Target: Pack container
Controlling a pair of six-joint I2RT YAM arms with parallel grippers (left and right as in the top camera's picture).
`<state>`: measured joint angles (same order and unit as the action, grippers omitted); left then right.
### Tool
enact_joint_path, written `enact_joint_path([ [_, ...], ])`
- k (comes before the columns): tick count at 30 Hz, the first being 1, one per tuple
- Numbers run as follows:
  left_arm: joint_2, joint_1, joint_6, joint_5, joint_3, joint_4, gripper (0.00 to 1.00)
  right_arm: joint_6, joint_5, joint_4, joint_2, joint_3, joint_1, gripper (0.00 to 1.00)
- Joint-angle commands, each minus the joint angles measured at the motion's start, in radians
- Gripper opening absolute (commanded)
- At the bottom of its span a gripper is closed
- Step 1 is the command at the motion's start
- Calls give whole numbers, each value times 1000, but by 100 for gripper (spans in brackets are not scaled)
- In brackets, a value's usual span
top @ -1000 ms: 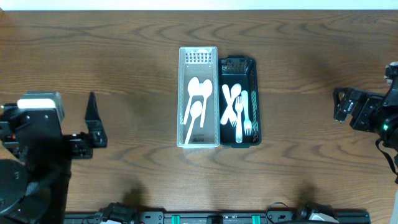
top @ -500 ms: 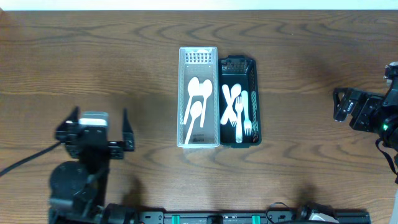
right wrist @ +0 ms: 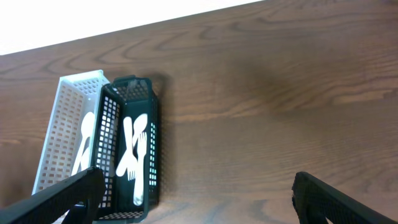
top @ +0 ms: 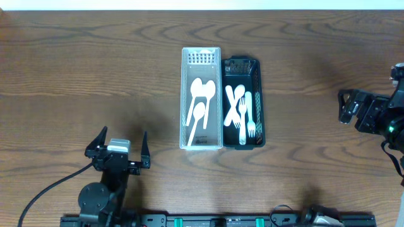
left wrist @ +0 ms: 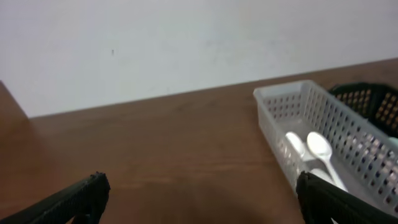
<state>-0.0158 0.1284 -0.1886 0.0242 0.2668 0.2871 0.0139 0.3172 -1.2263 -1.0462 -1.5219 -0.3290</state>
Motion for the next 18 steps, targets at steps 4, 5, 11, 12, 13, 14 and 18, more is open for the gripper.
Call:
enact_joint_path([
  [4,14,-25,-13,13,-1,16,98,-8,-3,-1,1,-2,-4,99],
  [5,14,-28,-13,13,-1,36,98,-8,-3,-1,1,-2,-4,99],
  [11,14,-50,-37,9,-2,135,98,-8,-3,-1,1,-2,-4,99],
  [12,14,-56,-40,10,-2,139,98,-8,-3,-1,1,-2,-4,99],
  [13,14,-62,-40,10,-2,144,98,-8,-3,-1,1,-2,-4,99],
  [14,14,-69,-39,10,-3,150,98,-8,-3,-1,1,-2,-4,99],
  [18,14,-90,-40,10,-19,166,98,-8,-3,-1,1,-2,-4,99],
])
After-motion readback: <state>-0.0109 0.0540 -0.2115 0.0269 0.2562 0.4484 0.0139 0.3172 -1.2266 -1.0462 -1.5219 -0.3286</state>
